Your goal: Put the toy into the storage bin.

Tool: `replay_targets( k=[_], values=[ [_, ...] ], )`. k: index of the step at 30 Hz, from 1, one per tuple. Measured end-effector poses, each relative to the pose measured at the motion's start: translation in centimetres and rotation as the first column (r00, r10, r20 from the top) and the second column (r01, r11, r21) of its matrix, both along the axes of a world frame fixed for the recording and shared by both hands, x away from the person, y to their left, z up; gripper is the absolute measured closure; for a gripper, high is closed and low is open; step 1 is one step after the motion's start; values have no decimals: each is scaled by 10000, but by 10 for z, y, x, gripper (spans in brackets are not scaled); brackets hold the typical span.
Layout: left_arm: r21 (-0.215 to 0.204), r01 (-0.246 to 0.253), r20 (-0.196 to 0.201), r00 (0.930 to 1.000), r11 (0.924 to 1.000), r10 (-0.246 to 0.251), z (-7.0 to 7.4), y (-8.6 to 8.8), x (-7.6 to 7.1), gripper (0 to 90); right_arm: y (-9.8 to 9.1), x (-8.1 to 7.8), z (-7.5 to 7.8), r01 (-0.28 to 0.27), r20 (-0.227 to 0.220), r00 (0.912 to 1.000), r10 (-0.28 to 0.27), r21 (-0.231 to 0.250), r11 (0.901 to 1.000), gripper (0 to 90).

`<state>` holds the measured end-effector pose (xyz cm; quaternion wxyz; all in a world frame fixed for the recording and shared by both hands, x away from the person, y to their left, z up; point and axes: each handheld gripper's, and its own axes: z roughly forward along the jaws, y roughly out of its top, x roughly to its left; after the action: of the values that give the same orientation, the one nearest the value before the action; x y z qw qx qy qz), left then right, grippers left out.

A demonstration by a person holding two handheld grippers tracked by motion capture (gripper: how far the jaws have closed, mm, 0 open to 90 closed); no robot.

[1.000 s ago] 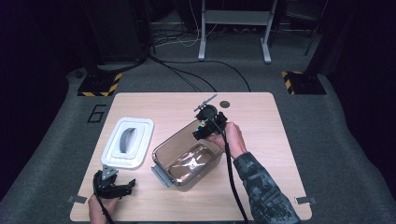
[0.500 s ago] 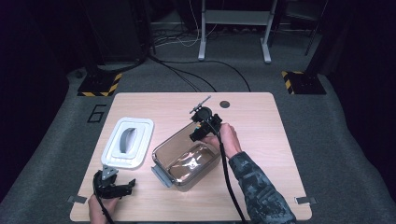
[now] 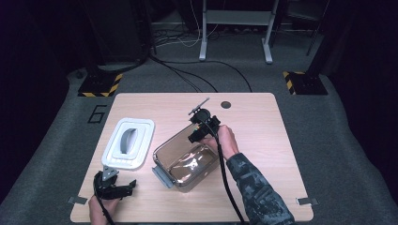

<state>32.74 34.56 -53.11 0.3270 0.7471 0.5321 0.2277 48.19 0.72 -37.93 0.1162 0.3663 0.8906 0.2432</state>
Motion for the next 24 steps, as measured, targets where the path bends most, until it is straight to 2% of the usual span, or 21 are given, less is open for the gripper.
replay_targets(
  k=[24],
  values=[
    [24,20,0,10000,10000,-20,0,0,0,69,16,9,-16,21,-482,9988,-37,-338,9994,228]
  ],
)
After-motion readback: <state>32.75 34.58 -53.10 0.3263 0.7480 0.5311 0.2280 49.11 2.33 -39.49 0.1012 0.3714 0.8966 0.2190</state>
